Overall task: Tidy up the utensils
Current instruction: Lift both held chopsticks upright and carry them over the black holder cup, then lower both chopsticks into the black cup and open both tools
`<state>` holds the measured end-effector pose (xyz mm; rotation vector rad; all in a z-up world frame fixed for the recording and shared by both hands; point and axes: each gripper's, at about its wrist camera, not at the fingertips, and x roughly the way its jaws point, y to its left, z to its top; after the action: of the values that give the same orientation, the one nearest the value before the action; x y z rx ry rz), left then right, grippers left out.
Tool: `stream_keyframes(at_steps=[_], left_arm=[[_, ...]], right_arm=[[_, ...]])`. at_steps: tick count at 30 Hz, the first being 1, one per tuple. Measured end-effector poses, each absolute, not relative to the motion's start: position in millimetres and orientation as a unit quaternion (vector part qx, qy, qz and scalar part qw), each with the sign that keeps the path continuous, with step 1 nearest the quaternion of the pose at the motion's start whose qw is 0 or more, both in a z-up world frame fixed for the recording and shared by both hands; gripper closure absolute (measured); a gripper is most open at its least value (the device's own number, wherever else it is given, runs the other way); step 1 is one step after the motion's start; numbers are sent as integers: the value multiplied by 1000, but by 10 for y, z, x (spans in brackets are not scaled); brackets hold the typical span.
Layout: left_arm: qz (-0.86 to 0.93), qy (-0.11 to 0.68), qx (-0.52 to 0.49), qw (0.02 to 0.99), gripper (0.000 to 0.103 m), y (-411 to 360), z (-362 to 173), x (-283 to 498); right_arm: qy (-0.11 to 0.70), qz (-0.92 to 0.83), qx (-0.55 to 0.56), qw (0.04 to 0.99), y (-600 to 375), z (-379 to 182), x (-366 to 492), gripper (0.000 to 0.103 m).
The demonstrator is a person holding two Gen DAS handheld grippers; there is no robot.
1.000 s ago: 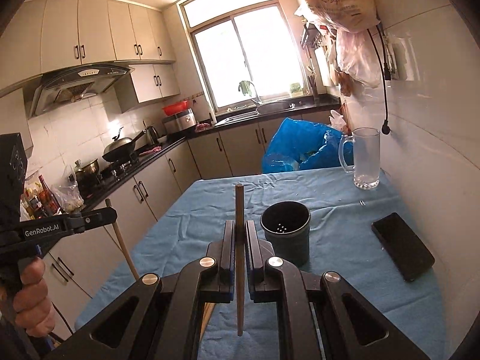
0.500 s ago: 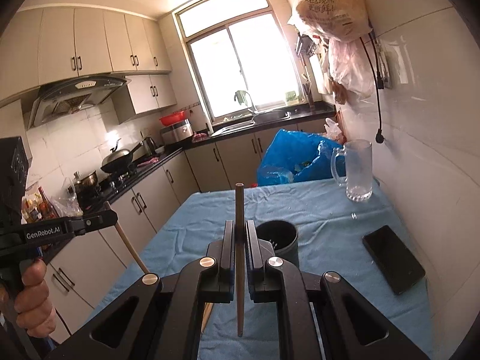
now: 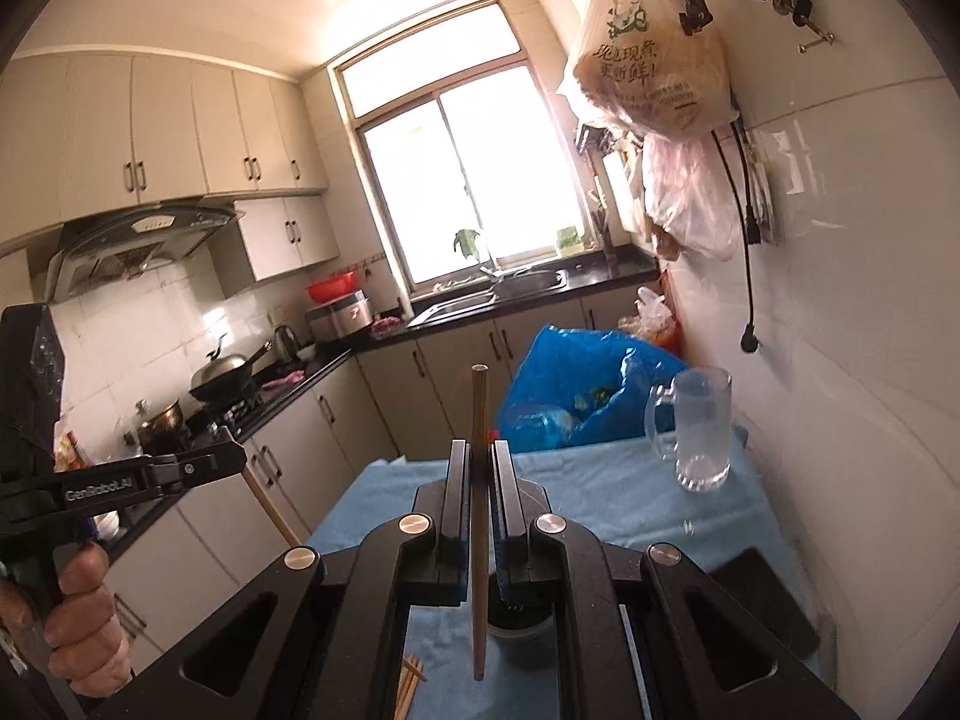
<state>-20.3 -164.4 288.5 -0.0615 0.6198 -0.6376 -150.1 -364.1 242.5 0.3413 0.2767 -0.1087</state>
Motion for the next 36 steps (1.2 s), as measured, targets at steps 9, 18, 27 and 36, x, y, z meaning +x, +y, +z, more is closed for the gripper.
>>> stream_keyframes(at_steps=[9,18,27,36], left_arm=[[-313,307,-59,897,96,-2016,2818,192],[-307,366,-47,877,96,-2250,2265,493],[-303,369,-51,877,70,-2191,2239,485],[-263,305,-55,914,43,-1620,2301,-55]], right_arm=[[150,-80,162,972,-3849,2412,-1021,96],[204,-81,170,961,-3989,1981,-635,95],[213,-80,174,958,-4036,1879,-637,72],[184,-107,143,967,-3783,1964,-1252,46]])
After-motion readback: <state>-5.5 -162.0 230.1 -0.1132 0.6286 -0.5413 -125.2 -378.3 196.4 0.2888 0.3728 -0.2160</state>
